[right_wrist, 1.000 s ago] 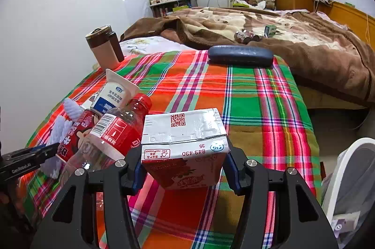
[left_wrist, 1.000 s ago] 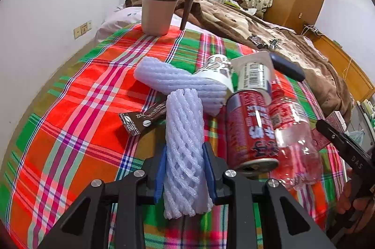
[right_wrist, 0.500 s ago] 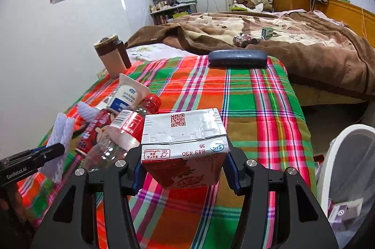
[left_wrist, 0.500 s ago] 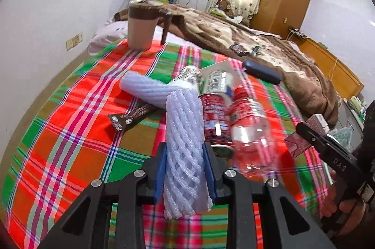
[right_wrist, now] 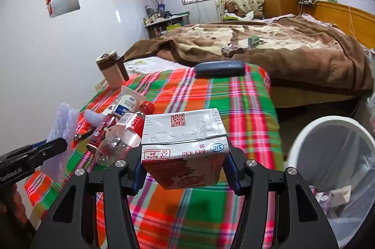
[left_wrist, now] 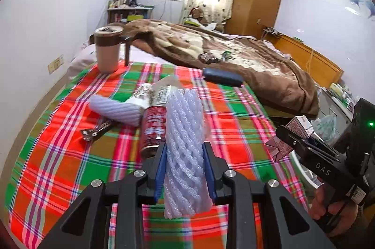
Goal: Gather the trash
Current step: 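Lift and carry the foam net and pink carton with both tools over the white bin, then open both tools to drop the foam net and carton into the bin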
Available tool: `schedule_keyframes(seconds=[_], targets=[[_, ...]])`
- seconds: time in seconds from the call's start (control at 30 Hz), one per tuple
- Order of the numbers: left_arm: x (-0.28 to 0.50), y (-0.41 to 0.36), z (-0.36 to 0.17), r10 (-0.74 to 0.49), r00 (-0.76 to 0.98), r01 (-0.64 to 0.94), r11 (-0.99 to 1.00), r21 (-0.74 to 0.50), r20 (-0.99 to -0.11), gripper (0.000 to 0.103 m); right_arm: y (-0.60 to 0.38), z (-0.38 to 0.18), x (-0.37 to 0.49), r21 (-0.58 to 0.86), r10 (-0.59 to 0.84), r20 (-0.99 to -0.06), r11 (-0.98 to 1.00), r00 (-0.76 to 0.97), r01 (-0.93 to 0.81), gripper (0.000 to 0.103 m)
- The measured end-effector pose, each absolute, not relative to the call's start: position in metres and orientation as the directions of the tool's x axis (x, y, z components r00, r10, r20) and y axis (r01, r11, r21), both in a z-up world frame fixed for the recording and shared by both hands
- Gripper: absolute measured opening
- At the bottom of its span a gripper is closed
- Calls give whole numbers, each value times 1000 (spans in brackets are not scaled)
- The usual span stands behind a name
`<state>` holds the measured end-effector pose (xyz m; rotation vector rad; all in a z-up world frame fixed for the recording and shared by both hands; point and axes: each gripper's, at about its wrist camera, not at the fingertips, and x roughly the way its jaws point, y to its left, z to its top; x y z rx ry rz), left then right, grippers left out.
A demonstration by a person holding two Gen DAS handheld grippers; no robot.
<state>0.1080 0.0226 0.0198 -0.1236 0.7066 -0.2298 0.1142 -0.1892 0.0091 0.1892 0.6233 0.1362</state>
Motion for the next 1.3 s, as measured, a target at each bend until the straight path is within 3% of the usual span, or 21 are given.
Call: schedule_keyframes(seconds=[0.83,1.3], targets=[[81,-129,41,-448,668,460,876,-143,-595,30,-288,22,58,212,-19,-541,964,841,158,56],[89,-219,27,-532,565,588,796,-145,-631,30,-340,3,52,180,-114,-620,942,776,282,56]])
